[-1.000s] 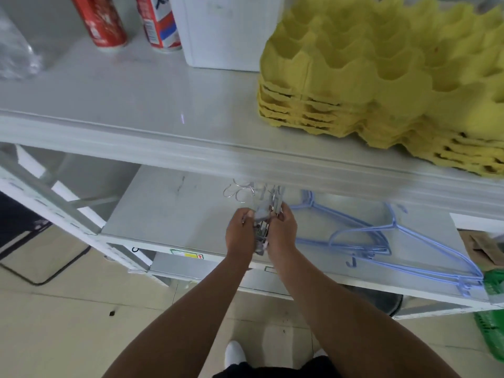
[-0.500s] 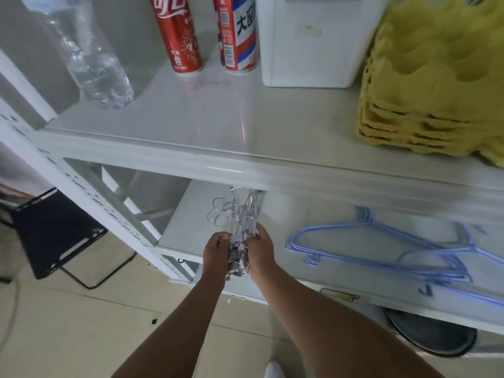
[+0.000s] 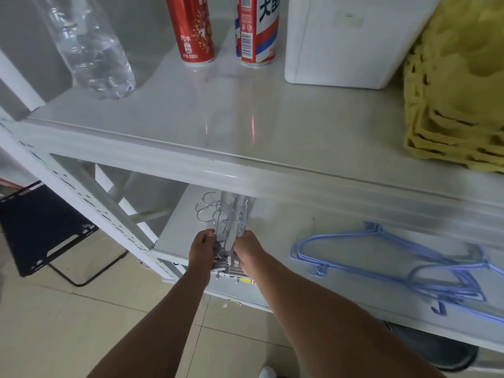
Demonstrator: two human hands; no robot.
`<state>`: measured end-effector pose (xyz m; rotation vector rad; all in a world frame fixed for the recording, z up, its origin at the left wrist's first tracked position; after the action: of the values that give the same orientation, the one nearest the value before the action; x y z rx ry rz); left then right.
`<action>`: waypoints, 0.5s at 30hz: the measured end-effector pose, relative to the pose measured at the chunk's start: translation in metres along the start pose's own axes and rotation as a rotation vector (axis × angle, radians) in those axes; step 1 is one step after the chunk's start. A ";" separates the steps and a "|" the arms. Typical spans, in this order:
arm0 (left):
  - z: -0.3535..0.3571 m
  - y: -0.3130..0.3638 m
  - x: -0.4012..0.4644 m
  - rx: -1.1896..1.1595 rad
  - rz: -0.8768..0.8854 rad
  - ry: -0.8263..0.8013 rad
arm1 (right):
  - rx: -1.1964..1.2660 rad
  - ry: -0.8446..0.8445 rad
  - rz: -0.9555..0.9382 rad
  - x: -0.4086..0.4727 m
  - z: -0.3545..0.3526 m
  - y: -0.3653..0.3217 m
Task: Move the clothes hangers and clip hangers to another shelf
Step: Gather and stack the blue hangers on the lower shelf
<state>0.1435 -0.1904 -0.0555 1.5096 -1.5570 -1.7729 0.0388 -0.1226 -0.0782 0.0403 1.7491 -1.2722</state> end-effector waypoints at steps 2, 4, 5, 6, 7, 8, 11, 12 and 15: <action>-0.001 0.000 0.005 0.009 0.019 0.010 | -0.078 0.001 0.005 -0.008 0.001 -0.007; -0.001 -0.002 0.009 0.040 0.040 0.014 | -0.156 -0.024 0.011 -0.015 -0.001 -0.012; -0.001 -0.003 0.011 0.061 0.039 0.016 | -0.182 -0.035 0.006 -0.016 -0.001 -0.013; -0.001 -0.006 0.012 0.074 0.037 0.016 | -0.184 -0.044 -0.004 -0.016 -0.005 -0.012; -0.002 -0.007 0.013 0.085 0.041 0.011 | -0.182 -0.042 -0.008 -0.017 -0.008 -0.013; -0.001 -0.007 0.012 0.100 0.058 0.002 | -0.174 -0.026 -0.006 -0.018 -0.012 -0.013; 0.004 -0.003 0.006 0.174 0.114 0.017 | -0.113 -0.019 0.020 -0.019 -0.014 -0.006; 0.006 -0.004 0.007 0.188 0.126 0.032 | -0.069 -0.017 0.018 -0.018 -0.010 -0.004; 0.012 -0.007 0.009 0.217 0.152 0.036 | 0.028 -0.003 0.007 -0.016 -0.002 0.005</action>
<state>0.1324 -0.1893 -0.0675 1.4637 -1.8425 -1.5269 0.0489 -0.1114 -0.0710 0.0603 1.7278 -1.2910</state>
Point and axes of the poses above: each hand's wrist, its own x-axis towards the middle knuckle, its own z-axis out of the palm, y = z × x, the point moved 6 cm from there along x, towards the middle knuckle, and after that the axes turned 8 degrees about x, right-handed, at the moved point
